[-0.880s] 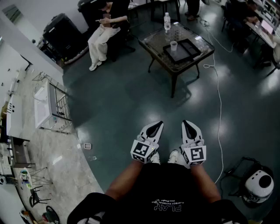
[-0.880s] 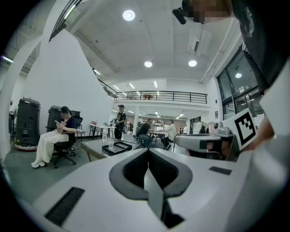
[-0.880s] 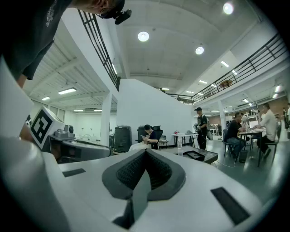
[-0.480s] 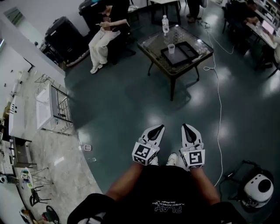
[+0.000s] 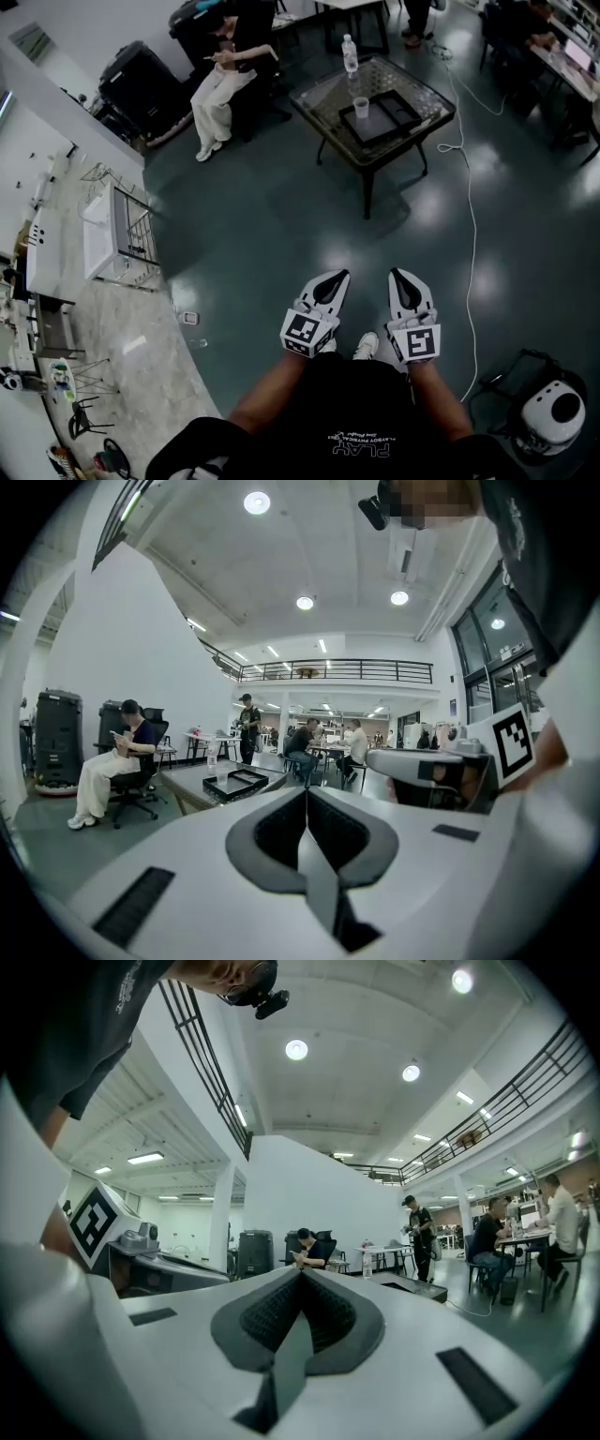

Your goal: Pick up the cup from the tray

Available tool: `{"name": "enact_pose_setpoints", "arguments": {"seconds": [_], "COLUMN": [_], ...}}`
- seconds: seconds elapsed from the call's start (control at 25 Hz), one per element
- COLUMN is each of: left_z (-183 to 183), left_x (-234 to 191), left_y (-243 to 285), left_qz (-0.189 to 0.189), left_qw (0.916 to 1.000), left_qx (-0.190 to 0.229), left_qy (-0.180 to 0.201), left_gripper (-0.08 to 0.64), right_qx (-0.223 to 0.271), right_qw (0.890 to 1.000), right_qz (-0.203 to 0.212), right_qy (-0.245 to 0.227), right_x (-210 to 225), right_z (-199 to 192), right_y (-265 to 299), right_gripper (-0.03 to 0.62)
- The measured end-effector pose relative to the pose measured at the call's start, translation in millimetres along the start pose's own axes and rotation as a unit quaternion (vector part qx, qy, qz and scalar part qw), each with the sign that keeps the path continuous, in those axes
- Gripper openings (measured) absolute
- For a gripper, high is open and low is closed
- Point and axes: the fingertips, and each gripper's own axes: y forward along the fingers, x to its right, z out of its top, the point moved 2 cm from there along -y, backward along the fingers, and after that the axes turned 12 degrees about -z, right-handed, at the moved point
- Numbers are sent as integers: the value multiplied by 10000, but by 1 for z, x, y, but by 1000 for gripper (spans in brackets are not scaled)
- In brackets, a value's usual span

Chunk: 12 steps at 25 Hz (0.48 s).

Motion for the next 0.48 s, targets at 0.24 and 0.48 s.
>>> {"name": "enact_pose_setpoints", "arguments": {"seconds": [0.24,0.48], "left_z": [8,16], "left_x": [8,-1], "left_y": [18,31], "left_qz": [-38,-94], "left_qw": [9999,9999], "left_qx": [-21,83], "left_qy": [120,82], "left_gripper": [11,11], "right_qx": [116,218], "right_qw": [9999,9997], "right_qz": [29,11], "right_qy": [72,72], "right_x": [21,26], "right_z": [3,6], "right_y": [5,22], "right_gripper": [9,9]}}
